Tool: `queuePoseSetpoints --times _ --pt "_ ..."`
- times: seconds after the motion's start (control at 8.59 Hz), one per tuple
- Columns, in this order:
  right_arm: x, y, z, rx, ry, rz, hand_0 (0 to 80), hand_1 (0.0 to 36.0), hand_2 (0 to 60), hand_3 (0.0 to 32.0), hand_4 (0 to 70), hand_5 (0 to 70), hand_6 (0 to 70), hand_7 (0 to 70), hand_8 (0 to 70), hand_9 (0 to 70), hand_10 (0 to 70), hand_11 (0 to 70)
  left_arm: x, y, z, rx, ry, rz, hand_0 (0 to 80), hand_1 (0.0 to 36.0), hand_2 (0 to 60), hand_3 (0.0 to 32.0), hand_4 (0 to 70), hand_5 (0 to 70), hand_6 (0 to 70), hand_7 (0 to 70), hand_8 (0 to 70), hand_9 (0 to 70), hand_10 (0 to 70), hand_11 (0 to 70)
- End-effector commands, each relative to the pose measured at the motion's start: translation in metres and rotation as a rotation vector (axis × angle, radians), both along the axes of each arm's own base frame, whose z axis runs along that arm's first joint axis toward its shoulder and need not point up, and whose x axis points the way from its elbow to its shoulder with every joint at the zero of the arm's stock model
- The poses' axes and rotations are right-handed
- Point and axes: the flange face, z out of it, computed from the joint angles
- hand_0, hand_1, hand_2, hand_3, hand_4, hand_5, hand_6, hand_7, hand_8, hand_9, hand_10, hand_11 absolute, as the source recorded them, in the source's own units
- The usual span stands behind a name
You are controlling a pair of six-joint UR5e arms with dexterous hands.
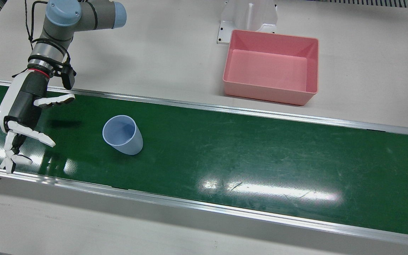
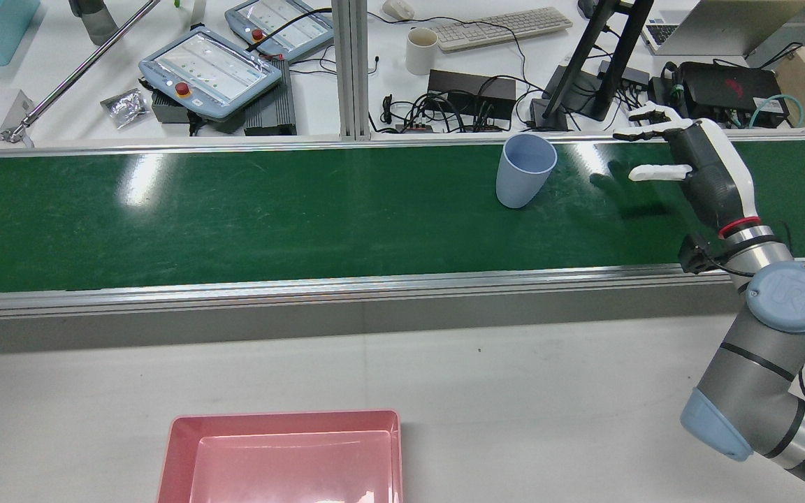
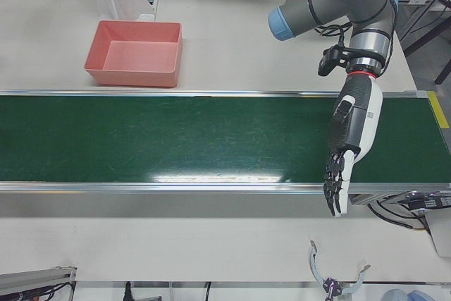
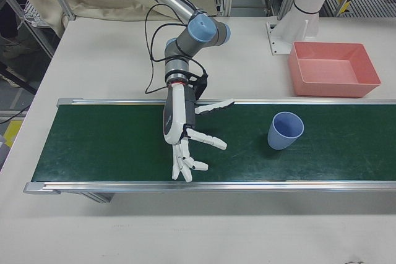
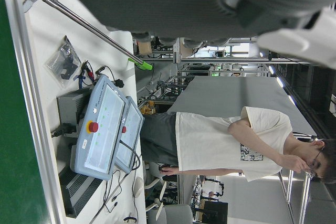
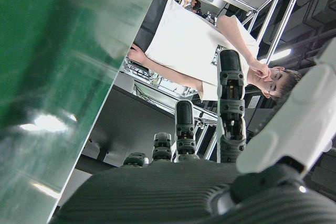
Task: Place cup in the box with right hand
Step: 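Move the open right hand toward the arriving blue cup on the belt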
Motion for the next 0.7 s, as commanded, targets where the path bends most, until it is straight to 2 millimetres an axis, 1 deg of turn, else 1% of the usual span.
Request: queuePoseSetpoints --times 0.0,0.12,0.23,0.35,0.47,0.58 --pt "-0.01 0.006 0.016 -0.026 0.03 -0.024 42.1 0.2 2.8 0.0 59.9 0.0 8.4 40.2 3.5 13.0 1.3 1.6 0.0 0.0 0.0 0.0 0.0 0.001 0.0 0.0 0.0 0.0 0.0 0.0 0.0 0.0 0.0 0.0 0.0 0.0" --pt "-0.008 0.005 0.016 -0.026 0.041 -0.018 41.9 0.1 3.1 0.0 62.1 0.0 8.6 41.0 3.7 13.4 1.7 2.1 0.0 0.0 0.0 0.0 0.0 0.001 0.0 0.0 0.0 0.0 0.0 0.0 0.0 0.0 0.0 0.0 0.0 0.0" --pt "-0.001 0.003 0.018 -0.03 0.045 -0.005 41.8 0.2 3.8 0.0 63.9 0.0 8.8 41.7 3.7 13.5 1.8 2.2 0.0 0.0 0.0 0.0 0.0 -0.001 0.0 0.0 0.0 0.0 0.0 0.0 0.0 0.0 0.0 0.0 0.0 0.0" --pt "0.008 0.0 0.018 -0.034 0.049 0.011 41.7 0.4 4.7 0.0 63.6 0.0 8.7 41.7 3.7 13.5 1.6 1.9 0.0 0.0 0.0 0.0 0.0 0.001 0.0 0.0 0.0 0.0 0.0 0.0 0.0 0.0 0.0 0.0 0.0 0.0" --pt "0.012 -0.001 0.017 -0.036 0.05 0.018 41.7 0.5 5.0 0.0 63.3 0.0 8.7 41.3 3.6 13.4 1.5 1.8 0.0 0.0 0.0 0.0 0.0 0.001 0.0 0.0 0.0 0.0 0.0 0.0 0.0 0.0 0.0 0.0 0.0 0.0" --pt "0.011 -0.001 0.016 -0.036 0.052 0.016 41.4 0.7 6.1 0.0 65.3 0.0 8.8 42.0 3.6 13.5 1.6 1.8 0.0 0.0 0.0 0.0 0.0 -0.001 0.0 0.0 0.0 0.0 0.0 0.0 0.0 0.0 0.0 0.0 0.0 0.0"
